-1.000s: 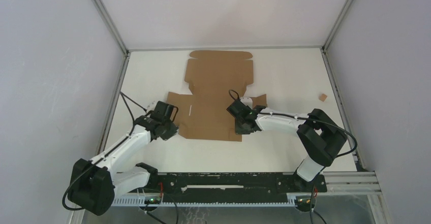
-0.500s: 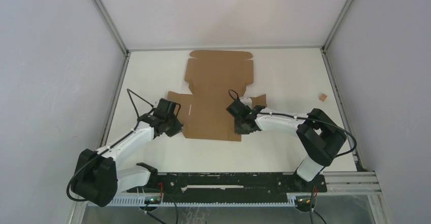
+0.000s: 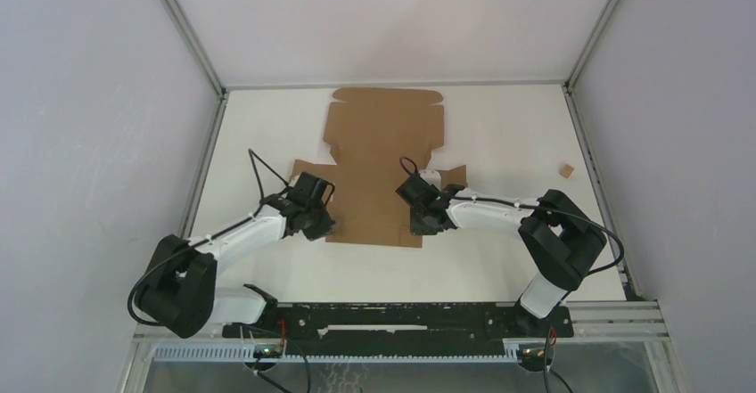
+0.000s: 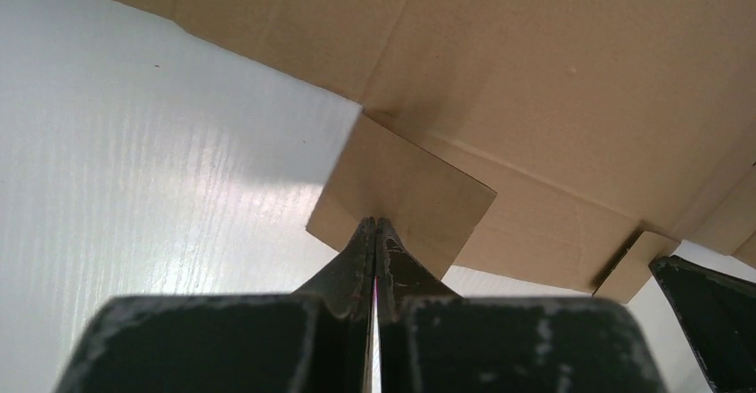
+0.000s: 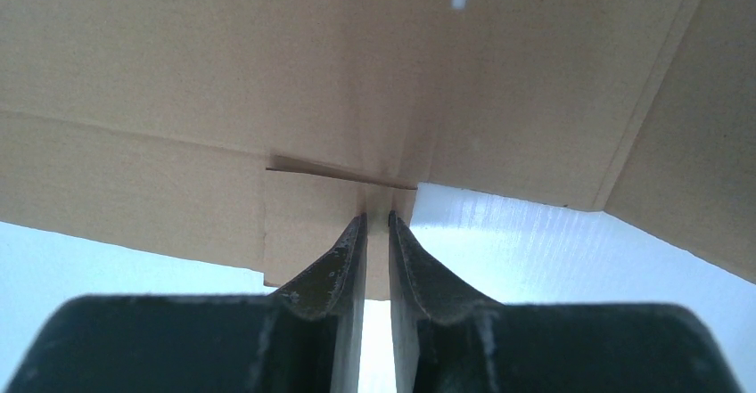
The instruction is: Fold the paper box
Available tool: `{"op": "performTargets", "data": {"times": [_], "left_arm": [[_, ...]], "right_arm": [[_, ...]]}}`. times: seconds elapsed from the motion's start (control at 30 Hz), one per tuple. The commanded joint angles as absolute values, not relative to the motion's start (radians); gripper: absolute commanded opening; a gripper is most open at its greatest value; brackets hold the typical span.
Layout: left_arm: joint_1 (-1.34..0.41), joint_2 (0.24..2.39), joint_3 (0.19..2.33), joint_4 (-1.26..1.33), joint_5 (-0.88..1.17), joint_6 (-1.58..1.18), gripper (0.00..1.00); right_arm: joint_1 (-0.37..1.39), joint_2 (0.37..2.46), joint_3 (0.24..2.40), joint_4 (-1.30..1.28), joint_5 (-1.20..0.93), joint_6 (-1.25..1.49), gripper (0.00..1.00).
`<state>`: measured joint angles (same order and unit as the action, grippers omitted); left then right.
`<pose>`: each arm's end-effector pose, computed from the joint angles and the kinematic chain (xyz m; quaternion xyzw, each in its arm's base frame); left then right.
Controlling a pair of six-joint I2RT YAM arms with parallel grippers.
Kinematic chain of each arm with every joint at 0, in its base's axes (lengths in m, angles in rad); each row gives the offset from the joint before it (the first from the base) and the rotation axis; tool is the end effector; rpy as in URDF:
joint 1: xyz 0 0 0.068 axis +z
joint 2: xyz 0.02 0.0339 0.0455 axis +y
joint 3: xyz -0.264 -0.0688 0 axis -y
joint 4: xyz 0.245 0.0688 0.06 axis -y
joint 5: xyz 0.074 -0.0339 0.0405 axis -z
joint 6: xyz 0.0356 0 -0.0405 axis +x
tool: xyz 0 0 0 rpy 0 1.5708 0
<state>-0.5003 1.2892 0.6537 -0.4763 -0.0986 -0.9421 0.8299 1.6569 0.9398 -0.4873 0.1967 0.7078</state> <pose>0.2017 -0.1062 0.1719 -0.2240 0.9465 -0.1140 0.2023 0.2115 0.2210 0.1590 -0.0418 0.9778 0.0567 0.1974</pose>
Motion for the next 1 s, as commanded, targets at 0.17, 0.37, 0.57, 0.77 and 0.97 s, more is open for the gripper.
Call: {"op": "performTargets", "data": {"times": [0.17, 0.37, 0.57, 0.77, 0.97], "left_arm": [[-0.517, 1.366, 0.731, -0.427, -0.109, -0.925, 0.0], [-0.524, 1.405, 0.741, -0.402, -0.102, -0.923, 0.0], [-0.551, 1.453, 0.755, -0.385, -0.1, -0.93, 0.0], [-0.571, 1.497, 0.742, -0.353, -0.088, -0.938, 0.0], [-0.58, 1.515, 0.722, -0.331, -0.08, -0.946, 0.0]], "right_arm": [[0.827, 1.679, 0.953, -0.468, 0.181, 0.689, 0.22], [0.823, 1.68, 0.952, -0.466, 0.176, 0.684, 0.22], [0.821, 1.678, 0.953, -0.46, 0.168, 0.679, 0.23], [0.824, 1.67, 0.954, -0.459, 0.169, 0.673, 0.23], [0.844, 1.678, 0.984, -0.49, 0.193, 0.664, 0.24]]}}
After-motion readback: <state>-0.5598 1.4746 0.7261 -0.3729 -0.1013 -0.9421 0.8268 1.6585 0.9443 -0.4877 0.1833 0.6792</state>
